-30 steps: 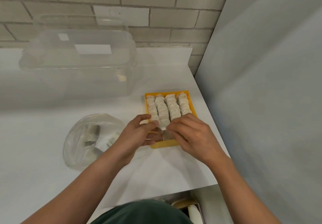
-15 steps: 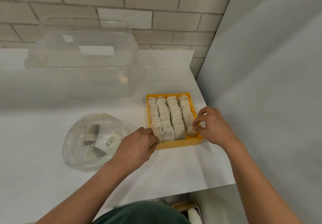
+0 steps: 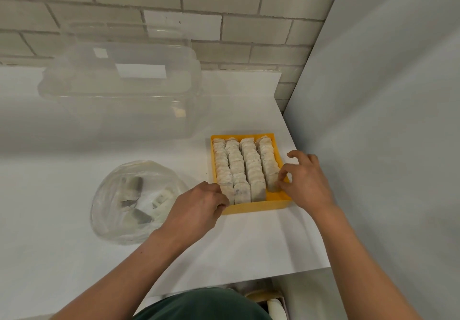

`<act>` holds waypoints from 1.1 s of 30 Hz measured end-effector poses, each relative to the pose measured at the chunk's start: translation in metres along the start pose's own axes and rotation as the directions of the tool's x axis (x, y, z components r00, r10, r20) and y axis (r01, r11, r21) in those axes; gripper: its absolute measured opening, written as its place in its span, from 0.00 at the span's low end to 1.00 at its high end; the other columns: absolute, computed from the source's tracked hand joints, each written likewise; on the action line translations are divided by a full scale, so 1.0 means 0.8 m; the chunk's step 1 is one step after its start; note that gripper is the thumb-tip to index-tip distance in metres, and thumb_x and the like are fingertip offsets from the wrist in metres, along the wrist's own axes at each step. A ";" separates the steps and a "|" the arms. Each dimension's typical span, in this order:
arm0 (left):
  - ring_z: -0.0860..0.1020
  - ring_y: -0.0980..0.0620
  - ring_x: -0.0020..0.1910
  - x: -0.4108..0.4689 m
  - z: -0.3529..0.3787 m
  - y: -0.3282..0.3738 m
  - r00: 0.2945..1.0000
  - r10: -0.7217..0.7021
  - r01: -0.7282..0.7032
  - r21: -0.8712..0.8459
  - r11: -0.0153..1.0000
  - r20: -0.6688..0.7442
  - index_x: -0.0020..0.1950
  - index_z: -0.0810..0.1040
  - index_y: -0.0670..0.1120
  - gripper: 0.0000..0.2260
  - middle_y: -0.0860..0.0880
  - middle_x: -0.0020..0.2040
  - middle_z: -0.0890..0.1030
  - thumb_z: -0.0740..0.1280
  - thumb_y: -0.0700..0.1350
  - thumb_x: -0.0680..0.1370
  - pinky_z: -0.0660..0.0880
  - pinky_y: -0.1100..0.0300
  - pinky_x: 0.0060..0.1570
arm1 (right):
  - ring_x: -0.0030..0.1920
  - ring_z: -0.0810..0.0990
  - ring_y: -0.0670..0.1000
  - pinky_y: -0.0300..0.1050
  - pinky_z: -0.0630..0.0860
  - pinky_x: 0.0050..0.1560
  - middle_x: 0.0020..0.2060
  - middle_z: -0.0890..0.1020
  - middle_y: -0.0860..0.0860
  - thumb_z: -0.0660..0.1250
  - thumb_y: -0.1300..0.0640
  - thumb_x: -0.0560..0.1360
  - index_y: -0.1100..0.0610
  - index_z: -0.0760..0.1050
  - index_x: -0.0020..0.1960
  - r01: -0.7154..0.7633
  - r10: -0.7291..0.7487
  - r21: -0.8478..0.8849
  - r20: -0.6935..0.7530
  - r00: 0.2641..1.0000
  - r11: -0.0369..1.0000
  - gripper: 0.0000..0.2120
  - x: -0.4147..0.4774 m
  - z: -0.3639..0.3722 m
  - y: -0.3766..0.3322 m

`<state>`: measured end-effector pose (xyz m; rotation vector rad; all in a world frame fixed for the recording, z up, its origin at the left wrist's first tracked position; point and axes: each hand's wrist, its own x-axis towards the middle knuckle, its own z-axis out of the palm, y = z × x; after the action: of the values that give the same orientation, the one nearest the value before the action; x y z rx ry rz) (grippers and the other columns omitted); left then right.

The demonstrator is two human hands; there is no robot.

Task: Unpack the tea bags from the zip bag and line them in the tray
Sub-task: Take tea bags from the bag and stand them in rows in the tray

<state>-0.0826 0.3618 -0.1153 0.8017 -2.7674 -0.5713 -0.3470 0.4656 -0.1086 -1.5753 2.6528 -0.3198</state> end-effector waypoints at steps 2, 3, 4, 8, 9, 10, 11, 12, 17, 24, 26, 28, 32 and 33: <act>0.79 0.51 0.52 0.000 0.001 -0.001 1.000 0.005 -0.005 -0.013 1.000 -0.011 0.54 0.87 0.53 0.08 0.56 0.50 0.83 0.67 0.46 0.83 0.79 0.52 0.43 | 0.73 0.63 0.57 0.54 0.75 0.65 0.73 0.71 0.50 0.76 0.51 0.72 0.47 0.86 0.44 -0.037 0.042 -0.050 0.114 0.993 0.998 0.01 0.001 0.000 -0.003; 0.79 0.51 0.51 0.000 0.002 -0.002 1.000 0.009 -0.009 -0.020 1.000 -0.013 0.53 0.87 0.53 0.08 0.55 0.49 0.83 0.68 0.45 0.82 0.79 0.52 0.43 | 0.75 0.61 0.57 0.54 0.73 0.67 0.74 0.69 0.49 0.76 0.49 0.73 0.46 0.87 0.45 -0.052 0.066 -0.085 0.179 0.982 0.995 0.03 0.002 0.000 -0.005; 0.80 0.50 0.51 0.000 0.002 -0.003 1.000 0.015 -0.016 -0.024 1.000 -0.014 0.52 0.87 0.52 0.07 0.54 0.49 0.83 0.68 0.45 0.82 0.79 0.51 0.43 | 0.76 0.60 0.56 0.53 0.72 0.68 0.75 0.68 0.48 0.75 0.48 0.73 0.46 0.87 0.46 -0.058 0.084 -0.121 0.225 0.971 0.991 0.04 0.004 0.000 -0.006; 0.79 0.50 0.50 0.000 -0.001 -0.002 1.000 0.031 -0.031 -0.023 0.999 0.001 0.51 0.87 0.51 0.08 0.53 0.48 0.83 0.67 0.44 0.82 0.79 0.52 0.43 | 0.74 0.62 0.55 0.52 0.73 0.67 0.73 0.70 0.47 0.71 0.46 0.76 0.46 0.87 0.50 -0.075 0.113 -0.163 0.237 0.965 0.984 0.08 0.012 0.005 -0.015; 0.79 0.50 0.50 0.000 -0.001 -0.002 1.000 0.029 -0.029 -0.024 0.999 0.001 0.52 0.87 0.51 0.08 0.53 0.48 0.82 0.67 0.44 0.83 0.79 0.52 0.43 | 0.73 0.63 0.55 0.51 0.73 0.67 0.72 0.71 0.47 0.70 0.45 0.76 0.45 0.87 0.52 -0.081 0.119 -0.167 0.230 0.966 0.983 0.09 0.013 0.006 -0.017; 0.79 0.50 0.51 0.000 -0.002 -0.001 1.000 0.027 -0.027 -0.020 0.999 0.004 0.52 0.87 0.52 0.09 0.53 0.48 0.82 0.67 0.44 0.83 0.79 0.52 0.43 | 0.72 0.64 0.55 0.51 0.74 0.66 0.72 0.71 0.48 0.70 0.45 0.77 0.45 0.86 0.53 -0.086 0.124 -0.174 0.225 0.966 0.981 0.10 0.015 0.007 -0.019; 0.79 0.50 0.51 -0.001 -0.003 -0.001 1.000 0.025 -0.025 -0.013 1.000 0.009 0.53 0.86 0.52 0.09 0.53 0.49 0.82 0.66 0.45 0.83 0.79 0.52 0.44 | 0.72 0.64 0.55 0.50 0.74 0.66 0.71 0.71 0.48 0.69 0.44 0.78 0.45 0.86 0.54 -0.089 0.129 -0.182 0.222 0.966 0.979 0.10 0.016 0.007 -0.021; 0.79 0.51 0.52 -0.001 -0.003 0.000 1.000 0.023 -0.023 -0.008 1.000 0.015 0.53 0.86 0.52 0.09 0.54 0.50 0.82 0.65 0.45 0.83 0.79 0.52 0.45 | 0.72 0.65 0.55 0.50 0.74 0.66 0.71 0.71 0.48 0.69 0.43 0.78 0.46 0.86 0.55 -0.089 0.132 -0.192 0.223 0.966 0.977 0.11 0.017 0.008 -0.022; 0.77 0.50 0.57 -0.005 -0.008 0.005 0.999 0.021 -0.020 -0.029 0.999 0.038 0.60 0.84 0.51 0.10 0.54 0.54 0.80 0.64 0.46 0.84 0.79 0.51 0.49 | 0.73 0.65 0.56 0.51 0.74 0.65 0.72 0.71 0.49 0.70 0.42 0.77 0.46 0.86 0.54 -0.100 0.142 -0.186 0.227 0.963 0.977 0.11 0.011 0.001 -0.026; 0.74 0.54 0.58 -0.044 -0.034 -0.010 0.991 -0.030 0.006 -0.181 0.983 -0.130 0.64 0.82 0.52 0.12 0.55 0.58 0.78 0.66 0.48 0.82 0.76 0.59 0.55 | 0.66 0.72 0.55 0.42 0.69 0.53 0.65 0.78 0.49 0.74 0.54 0.76 0.51 0.85 0.48 0.016 0.021 0.200 -0.183 0.983 0.980 0.03 -0.039 -0.015 -0.093; 0.75 0.52 0.59 -0.063 -0.039 -0.027 0.949 -0.111 0.058 -0.183 0.981 -0.293 0.61 0.84 0.51 0.12 0.52 0.58 0.79 0.66 0.48 0.80 0.74 0.59 0.55 | 0.63 0.74 0.51 0.40 0.69 0.56 0.62 0.79 0.48 0.74 0.55 0.76 0.52 0.86 0.50 0.107 -0.047 0.337 -0.182 0.982 0.935 0.04 -0.056 -0.011 -0.138; 0.73 0.48 0.61 -0.080 -0.043 -0.051 0.878 -0.190 0.135 -0.152 0.979 -0.439 0.58 0.85 0.50 0.11 0.49 0.59 0.79 0.68 0.46 0.78 0.71 0.56 0.59 | 0.58 0.78 0.50 0.40 0.75 0.56 0.57 0.81 0.49 0.74 0.56 0.77 0.54 0.86 0.52 0.240 -0.161 0.396 -0.222 0.962 0.886 0.05 -0.067 0.001 -0.181; 0.71 0.38 0.63 -0.120 -0.056 -0.101 0.758 -0.313 0.352 -0.045 0.935 -0.572 0.55 0.86 0.48 0.10 0.42 0.63 0.78 0.74 0.41 0.74 0.69 0.45 0.61 | 0.51 0.81 0.48 0.41 0.79 0.53 0.51 0.83 0.49 0.71 0.57 0.79 0.57 0.85 0.54 0.454 -0.406 0.471 -0.206 0.890 0.757 0.07 -0.075 0.030 -0.252; 0.69 0.37 0.64 -0.131 -0.057 -0.113 0.746 -0.347 0.406 -0.025 0.913 -0.569 0.56 0.86 0.49 0.11 0.41 0.64 0.77 0.76 0.41 0.74 0.70 0.42 0.61 | 0.51 0.81 0.48 0.42 0.80 0.50 0.51 0.83 0.48 0.69 0.56 0.80 0.56 0.85 0.55 0.487 -0.465 0.450 -0.167 0.869 0.749 0.08 -0.076 0.036 -0.265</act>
<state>0.0606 0.3344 -0.1208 1.3276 -2.1030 -0.1956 -0.1301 0.4156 -0.0996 -2.0273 1.9082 -0.9578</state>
